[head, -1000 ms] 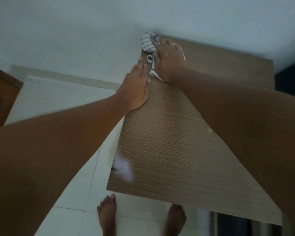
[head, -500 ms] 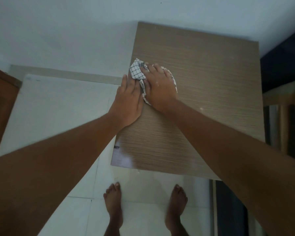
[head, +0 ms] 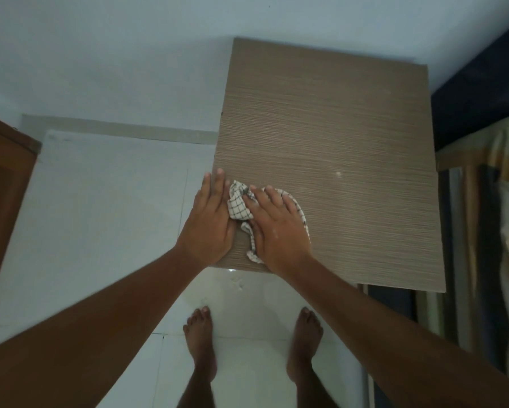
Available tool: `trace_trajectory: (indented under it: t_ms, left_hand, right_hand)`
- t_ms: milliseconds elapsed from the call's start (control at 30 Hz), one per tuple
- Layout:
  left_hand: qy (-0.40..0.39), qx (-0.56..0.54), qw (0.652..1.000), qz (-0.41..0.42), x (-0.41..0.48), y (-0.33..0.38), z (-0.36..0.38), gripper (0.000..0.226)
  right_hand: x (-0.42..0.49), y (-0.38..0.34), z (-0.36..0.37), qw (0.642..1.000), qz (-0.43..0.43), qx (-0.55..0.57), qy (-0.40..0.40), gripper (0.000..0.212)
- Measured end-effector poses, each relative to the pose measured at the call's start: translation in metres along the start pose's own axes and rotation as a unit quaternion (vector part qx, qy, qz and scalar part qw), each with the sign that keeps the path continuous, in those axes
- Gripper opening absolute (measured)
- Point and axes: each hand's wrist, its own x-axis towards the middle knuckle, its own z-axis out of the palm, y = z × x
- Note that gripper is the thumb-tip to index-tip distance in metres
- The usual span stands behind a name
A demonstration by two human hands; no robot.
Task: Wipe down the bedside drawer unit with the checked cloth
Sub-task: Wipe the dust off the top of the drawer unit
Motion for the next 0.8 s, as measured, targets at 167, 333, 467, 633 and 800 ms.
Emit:
trace_trajectory:
  t_ms: [167, 333, 467, 633, 800]
  left_hand:
    - [-0.023, 0.031, 0.999, 0.02, -0.025, 0.001, 0.002, 0.067]
    - [-0.028, 0.062, 0.997, 0.029, -0.044, 0.004, 0.003, 0.071]
    - [-0.023, 0.07, 0.997, 0.026, -0.054, 0.004, 0.007, 0.063]
    - [-0.016, 0.078, 0.996, 0.028, -0.058, 0.004, 0.005, 0.059]
    - [-0.039, 0.044, 0.998, 0.033, -0.058, 0.003, -0.003, 0.059]
  right_hand:
    - [-0.036, -0.008, 0.001, 1.0, -0.014, 0.003, -0.01, 0.049]
    - [-0.074, -0.015, 0.005, 1.0, -0.02, 0.013, -0.006, 0.049]
    - [-0.106, -0.019, 0.012, 0.999, -0.045, 0.014, -0.019, 0.049]
    - [-0.136, -0.024, 0.015, 0.995, -0.071, 0.071, -0.03, 0.055]
    - [-0.139, -0.027, 0.01, 0.99, 0.001, 0.138, 0.02, 0.052]
